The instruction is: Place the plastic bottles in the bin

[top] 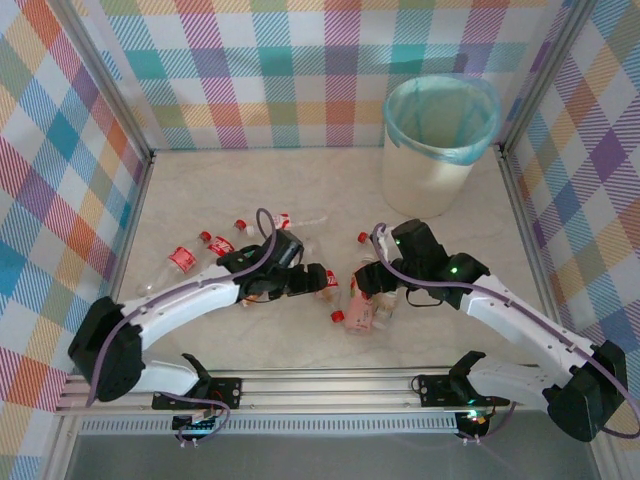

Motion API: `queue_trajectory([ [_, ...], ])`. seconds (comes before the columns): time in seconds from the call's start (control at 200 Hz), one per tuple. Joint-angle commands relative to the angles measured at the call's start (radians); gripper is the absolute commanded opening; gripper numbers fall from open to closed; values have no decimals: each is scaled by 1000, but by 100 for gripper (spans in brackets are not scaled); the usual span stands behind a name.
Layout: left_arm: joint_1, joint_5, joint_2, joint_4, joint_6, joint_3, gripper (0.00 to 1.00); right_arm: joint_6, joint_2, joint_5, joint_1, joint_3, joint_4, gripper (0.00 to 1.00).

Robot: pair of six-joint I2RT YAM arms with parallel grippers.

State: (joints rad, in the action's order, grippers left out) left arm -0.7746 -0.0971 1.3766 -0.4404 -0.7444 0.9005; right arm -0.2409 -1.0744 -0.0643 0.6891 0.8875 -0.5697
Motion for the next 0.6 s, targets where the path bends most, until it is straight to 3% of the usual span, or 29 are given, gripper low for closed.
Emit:
queue_trajectory([
  [0.0,-9,-30,93,79,-35,41,89,-24,17,37,7,-11,-19,66],
  [0.15,-8,-104,245,120,-36,113,89,0,36,61,6,-13,-28,69],
  [0.41,-9,-119,395,104,-45,167,88,21,72,89,6,-28,-52,71],
  [0.595,-9,-130,445,100,-42,184,79,25,91,94,5,-48,-51,72],
])
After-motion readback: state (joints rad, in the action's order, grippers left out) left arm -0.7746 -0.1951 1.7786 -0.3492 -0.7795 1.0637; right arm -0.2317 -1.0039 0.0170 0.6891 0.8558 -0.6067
